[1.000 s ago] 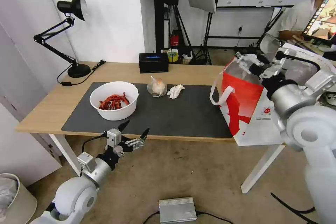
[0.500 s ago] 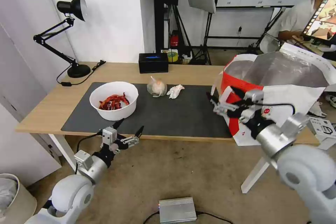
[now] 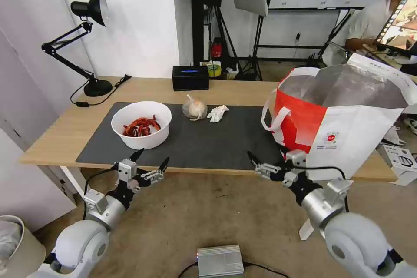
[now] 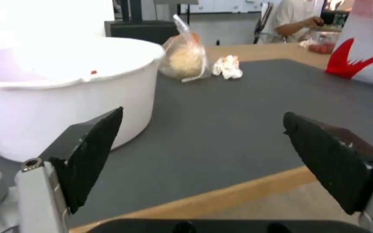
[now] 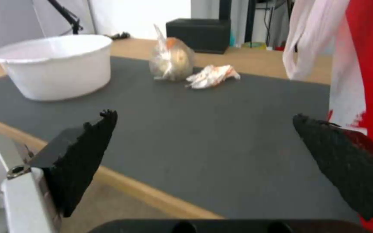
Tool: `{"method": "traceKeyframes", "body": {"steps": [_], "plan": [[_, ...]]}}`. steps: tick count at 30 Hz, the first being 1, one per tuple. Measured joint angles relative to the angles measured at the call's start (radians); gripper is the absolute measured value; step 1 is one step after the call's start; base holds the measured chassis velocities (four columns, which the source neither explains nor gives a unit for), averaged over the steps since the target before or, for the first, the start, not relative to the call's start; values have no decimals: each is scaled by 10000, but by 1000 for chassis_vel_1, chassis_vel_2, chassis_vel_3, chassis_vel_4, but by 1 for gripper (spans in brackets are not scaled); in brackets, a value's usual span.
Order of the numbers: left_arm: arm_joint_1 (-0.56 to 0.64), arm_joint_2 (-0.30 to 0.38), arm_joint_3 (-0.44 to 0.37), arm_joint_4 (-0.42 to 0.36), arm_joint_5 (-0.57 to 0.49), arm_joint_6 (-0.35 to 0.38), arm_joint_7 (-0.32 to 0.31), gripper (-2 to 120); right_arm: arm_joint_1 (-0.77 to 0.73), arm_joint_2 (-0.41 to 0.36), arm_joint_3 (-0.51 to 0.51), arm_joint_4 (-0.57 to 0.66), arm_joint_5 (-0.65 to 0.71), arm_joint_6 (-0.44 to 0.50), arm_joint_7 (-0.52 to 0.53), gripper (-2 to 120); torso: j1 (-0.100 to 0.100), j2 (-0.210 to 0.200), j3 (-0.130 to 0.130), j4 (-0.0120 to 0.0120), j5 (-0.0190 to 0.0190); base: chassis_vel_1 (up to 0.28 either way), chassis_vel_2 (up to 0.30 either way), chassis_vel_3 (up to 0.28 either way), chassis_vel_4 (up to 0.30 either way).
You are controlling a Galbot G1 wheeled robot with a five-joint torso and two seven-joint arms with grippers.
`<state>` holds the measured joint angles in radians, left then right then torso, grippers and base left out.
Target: Pick up the trash from the table and place it into the takeout bag.
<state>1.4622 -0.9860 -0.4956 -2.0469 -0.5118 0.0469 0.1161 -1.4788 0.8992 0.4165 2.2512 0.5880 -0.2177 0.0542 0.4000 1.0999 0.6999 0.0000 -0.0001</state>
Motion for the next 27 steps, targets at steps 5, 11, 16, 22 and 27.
{"method": "traceKeyframes", "body": {"steps": [5, 11, 16, 22, 27], "plan": [[52, -14, -45, -6, 97, 137, -11, 100, -389, 2, 47, 115, -109, -14, 105, 100, 0, 0, 0, 0, 0, 0, 0, 0, 0], [161, -7, -57, 62, 289, 283, -97, 100, -1012, 237, -196, 118, -253, -25, 398, 100, 0, 0, 0, 0, 0, 0, 0, 0, 0], [172, 29, -99, 97, 326, 467, -170, 100, -1238, 285, -246, 57, -286, -16, 418, 100, 0, 0, 0, -1, 0, 0, 0, 0, 0], [201, 26, -174, 110, 449, 687, -432, 100, -1214, 217, -245, 12, -285, 18, 414, 100, 0, 0, 1, 0, 0, 0, 0, 0, 0], [197, 79, -319, 110, 458, 769, -508, 100, -1153, 181, -255, 11, -265, 24, 391, 100, 0, 0, 1, 0, 0, 0, 0, 0, 0]]}}
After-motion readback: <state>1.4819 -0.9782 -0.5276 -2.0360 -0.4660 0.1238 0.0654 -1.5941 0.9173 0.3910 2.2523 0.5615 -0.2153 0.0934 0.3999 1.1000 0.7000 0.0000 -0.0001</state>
